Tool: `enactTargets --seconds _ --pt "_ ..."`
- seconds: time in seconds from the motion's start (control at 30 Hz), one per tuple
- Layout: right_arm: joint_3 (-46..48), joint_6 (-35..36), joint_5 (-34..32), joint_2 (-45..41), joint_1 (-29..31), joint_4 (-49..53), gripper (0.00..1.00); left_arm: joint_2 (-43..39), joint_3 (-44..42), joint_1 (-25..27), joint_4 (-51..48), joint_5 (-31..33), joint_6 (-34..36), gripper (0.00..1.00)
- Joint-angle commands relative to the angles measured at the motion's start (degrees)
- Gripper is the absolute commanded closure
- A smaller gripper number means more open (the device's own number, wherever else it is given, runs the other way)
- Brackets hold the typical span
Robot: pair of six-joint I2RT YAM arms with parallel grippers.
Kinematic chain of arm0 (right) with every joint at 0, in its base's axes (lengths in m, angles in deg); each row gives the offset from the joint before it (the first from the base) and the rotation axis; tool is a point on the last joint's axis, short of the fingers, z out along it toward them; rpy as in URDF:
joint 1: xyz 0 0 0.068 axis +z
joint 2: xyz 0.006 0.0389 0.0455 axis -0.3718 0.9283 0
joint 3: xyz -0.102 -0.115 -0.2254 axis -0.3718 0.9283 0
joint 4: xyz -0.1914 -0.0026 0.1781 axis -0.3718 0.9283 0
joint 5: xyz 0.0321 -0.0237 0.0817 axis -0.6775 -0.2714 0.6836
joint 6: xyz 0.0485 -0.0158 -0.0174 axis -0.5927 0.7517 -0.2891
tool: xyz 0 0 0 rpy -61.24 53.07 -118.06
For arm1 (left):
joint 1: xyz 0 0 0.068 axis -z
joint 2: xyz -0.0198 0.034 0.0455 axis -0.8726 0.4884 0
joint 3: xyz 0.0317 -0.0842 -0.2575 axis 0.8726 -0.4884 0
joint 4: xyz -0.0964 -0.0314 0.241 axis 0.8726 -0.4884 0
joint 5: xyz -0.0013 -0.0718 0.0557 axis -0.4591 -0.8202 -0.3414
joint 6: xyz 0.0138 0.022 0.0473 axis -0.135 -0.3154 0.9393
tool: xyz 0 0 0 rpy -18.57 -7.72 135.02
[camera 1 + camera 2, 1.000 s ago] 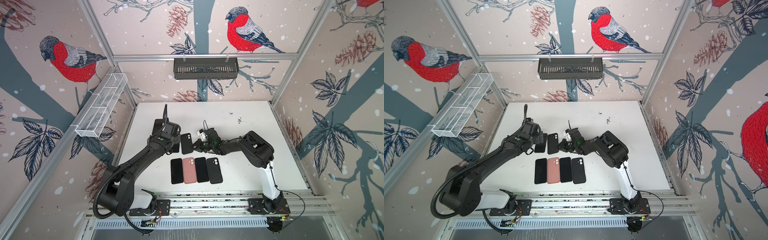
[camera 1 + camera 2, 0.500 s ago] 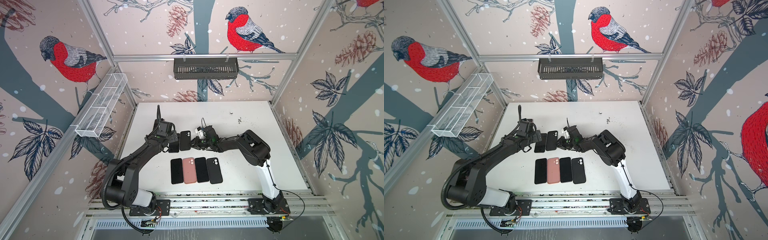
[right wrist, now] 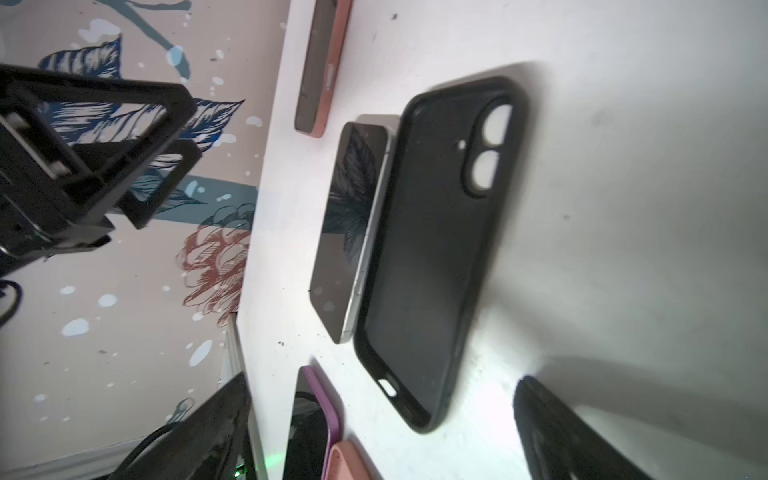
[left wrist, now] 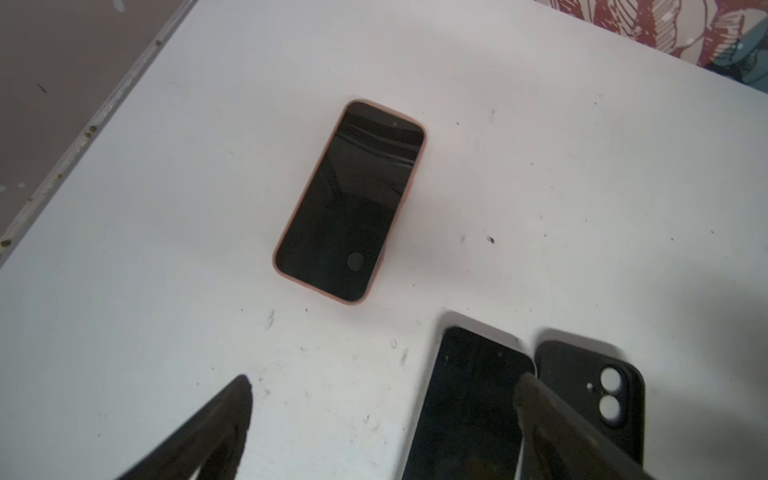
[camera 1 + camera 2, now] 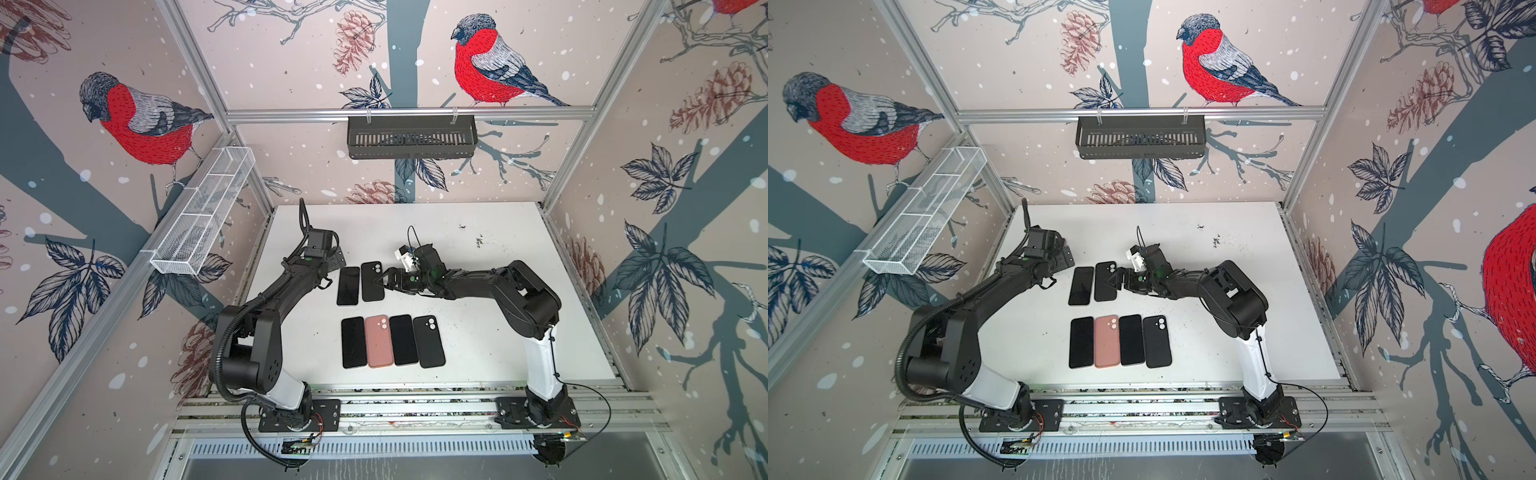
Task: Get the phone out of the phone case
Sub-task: 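Set the black case down with the right gripper while the left gripper moves off, then lower the left gripper over the pink-cased phone and grasp it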
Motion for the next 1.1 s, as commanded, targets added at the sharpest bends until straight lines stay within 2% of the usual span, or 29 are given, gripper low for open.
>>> enactTargets --seconds 0.0,0.23,0.4,0.47,0.67,1.07 --pt "0.98 6.51 -5.2 -2.83 -0.09 9.2 0.0 1.97 2.16 -1.91 -0.76 -0.58 0.7 0.02" --pt "5.8 11.09 -13.46 -15.22 1.78 12.3 0.0 11.65 10.67 -3.27 -4.95 1.86 6.22 0.02" --pt "7.02 12.68 -15.37 -20.74 2.99 14.92 0.0 19.35 17.61 -3.6 -8.29 4.14 9.19 0.03" --pt "7.54 12.39 -15.45 -22.22 3.08 14.7 0.01 22.19 19.42 -3.78 -8.31 2.39 10.82 0.03" --pt "6.6 12.86 -16.26 -24.75 3.42 15.75 0.01 30.48 25.54 -4.99 -12.03 0.9 13.19 0.03" --pt "5.66 12.61 -15.42 -24.28 3.69 14.71 0.0 35.78 29.59 -7.16 -13.4 -3.43 15.23 0.03"
